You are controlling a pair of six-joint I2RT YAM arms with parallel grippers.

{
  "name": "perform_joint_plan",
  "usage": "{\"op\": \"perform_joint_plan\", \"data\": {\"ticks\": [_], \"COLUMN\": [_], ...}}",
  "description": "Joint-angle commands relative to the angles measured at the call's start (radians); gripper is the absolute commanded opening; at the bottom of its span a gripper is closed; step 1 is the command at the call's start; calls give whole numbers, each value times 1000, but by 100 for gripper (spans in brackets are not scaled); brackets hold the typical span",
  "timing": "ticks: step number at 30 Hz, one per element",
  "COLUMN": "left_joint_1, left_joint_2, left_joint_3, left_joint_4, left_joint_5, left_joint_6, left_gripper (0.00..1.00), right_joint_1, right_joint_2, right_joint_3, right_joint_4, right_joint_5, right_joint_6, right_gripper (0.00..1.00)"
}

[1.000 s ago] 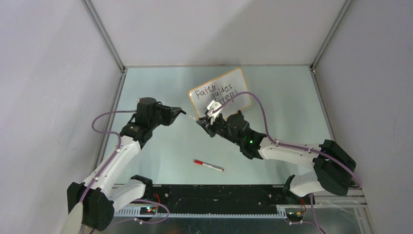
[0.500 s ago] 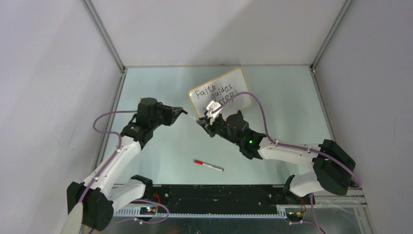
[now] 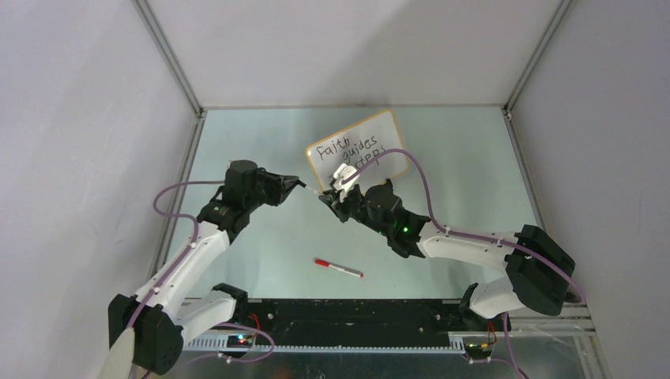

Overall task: Write a sentence on the whiteboard
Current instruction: Insert the whiteboard marker without the cap into the pen cap.

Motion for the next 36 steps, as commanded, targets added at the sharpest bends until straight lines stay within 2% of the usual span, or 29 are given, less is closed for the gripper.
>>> {"op": "perform_joint_plan", "data": {"ticks": [1, 16, 22, 26, 36], "left_joint_1": [-7, -28, -53, -93, -227], "left_joint_2": [-30, -27, -20, -5, 47], "left_joint_3": [-10, -15, -13, 6, 29], "left_joint_4": [28, 47, 66, 63, 120], "left_joint_5": [13, 20, 7, -31, -75], "left_joint_6": [-20, -28, -44, -38, -83], "left_gripper": [0, 0, 0, 0, 0], "right_joint_1": [6, 6, 25, 47, 49], "right_joint_2": [6, 20, 50, 76, 118], "right_joint_3": [42, 60, 89, 112, 147], "right_joint_4": [28, 9, -6, 2, -16], "right_joint_5": [19, 38, 122, 239, 233], "right_joint_6": [-18, -21, -32, -23, -4], "right_gripper": [0, 0, 0, 0, 0]}}
